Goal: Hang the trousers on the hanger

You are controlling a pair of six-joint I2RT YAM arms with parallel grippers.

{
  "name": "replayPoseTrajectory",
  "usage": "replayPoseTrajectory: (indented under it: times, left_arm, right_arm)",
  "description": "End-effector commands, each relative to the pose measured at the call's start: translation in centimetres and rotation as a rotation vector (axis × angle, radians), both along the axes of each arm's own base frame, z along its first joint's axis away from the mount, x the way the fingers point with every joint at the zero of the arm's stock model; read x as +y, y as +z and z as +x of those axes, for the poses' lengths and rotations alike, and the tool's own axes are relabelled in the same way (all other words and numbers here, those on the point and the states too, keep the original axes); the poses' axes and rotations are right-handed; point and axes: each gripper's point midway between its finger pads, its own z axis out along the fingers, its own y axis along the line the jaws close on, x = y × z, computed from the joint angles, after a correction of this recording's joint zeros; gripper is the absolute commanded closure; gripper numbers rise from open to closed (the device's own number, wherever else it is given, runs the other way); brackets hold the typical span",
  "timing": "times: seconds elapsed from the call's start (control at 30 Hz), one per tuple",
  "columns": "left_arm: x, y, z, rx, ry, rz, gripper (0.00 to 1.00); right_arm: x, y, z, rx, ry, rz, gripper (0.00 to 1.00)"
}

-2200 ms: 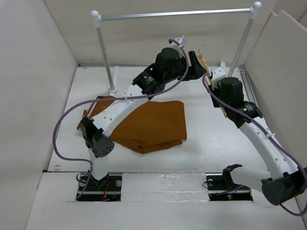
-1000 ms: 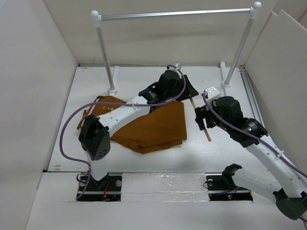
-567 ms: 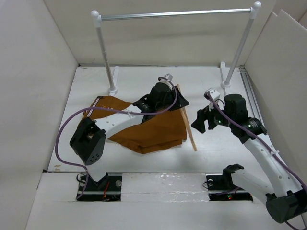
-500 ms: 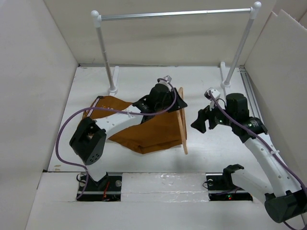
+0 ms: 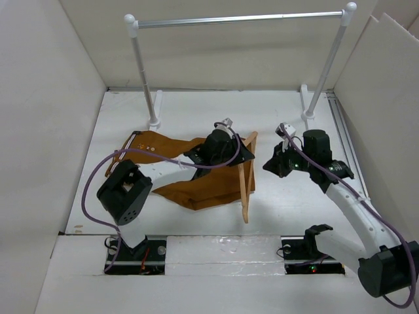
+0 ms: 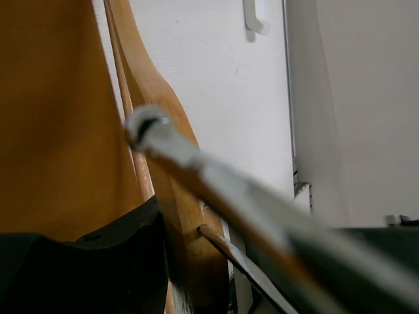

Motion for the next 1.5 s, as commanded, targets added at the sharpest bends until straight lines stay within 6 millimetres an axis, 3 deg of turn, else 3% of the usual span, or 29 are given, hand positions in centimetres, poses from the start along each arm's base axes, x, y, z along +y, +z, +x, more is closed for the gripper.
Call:
replayPoseTrajectory:
  times: [0.0,0.17,0.3,0.47,0.57,0.67,0.7,0.73,0.8,0.97,1.17,1.47]
  left_arm:
    - [-1.9,2.3,0.6,-0.041,0.044,-0.113,1.0]
    - [-2.1,-1.0,0.4,0.041,0.107,-0.09,1.0]
    - [-1.6,-1.7,0.7,0.053,0.245,-0.048,1.0]
    - [-0.8,-3.8,1.7,0.108,0.366,-0.075,1.0]
    - [0.0,-3.9,2.6,0.084,0.433,-0.101,1.0]
    - [0.5,-4.1,3.4,0.057,0.5,-0.093,1.0]
    - [0.8,-4.5,3.6,0.065,0.526,-0.095,1.0]
    - [0.8,-5.0,3.5,0.078,0.533,-0.094,1.0]
    - [1.1,-5.6,3.6,0.082,0.55,-0.089,1.0]
    - [0.6,-6.7,3.0,0.104,0.561,-0.083,1.0]
    - [0.7,-7.3,2.5,0.103,0.556,-0.045,1.0]
    - [1.4,-7.3,2.5,0.089,0.57,-0.009,1.0]
  right_arm:
    - [0.3,0.8,2.8,-0.065,-0.072,0.059,1.0]
    - [-0.1,-3.1,4.2,0.033,-0.112,-0.039,1.0]
    - [-0.3,-3.8,5.0,0.024,-0.139,-0.052,0.99]
    - [0.0,-6.6,5.7,0.062,-0.125,-0.021,1.0]
    - [0.2,-7.8,6.7,0.088,-0.144,0.004,0.99]
    - [0.3,-9.0,8.6,0.072,-0.173,-0.004,0.86]
    - [0.0,-8.8,9.9,0.042,-0.191,0.0,0.76]
    - [0.0,-10.4,10.2,0.082,-0.196,-0.018,0.71]
    - [0.5,-10.6,11.2,0.061,-0.17,0.01,0.63]
    - [0.6,-12.1,12.1,0.077,-0.165,0.02,0.63]
    - [1.2,-11.2,13.5,0.017,-0.152,-0.04,0.63]
    - [2.2,-14.9,13.4,0.125,-0.134,-0.054,0.51]
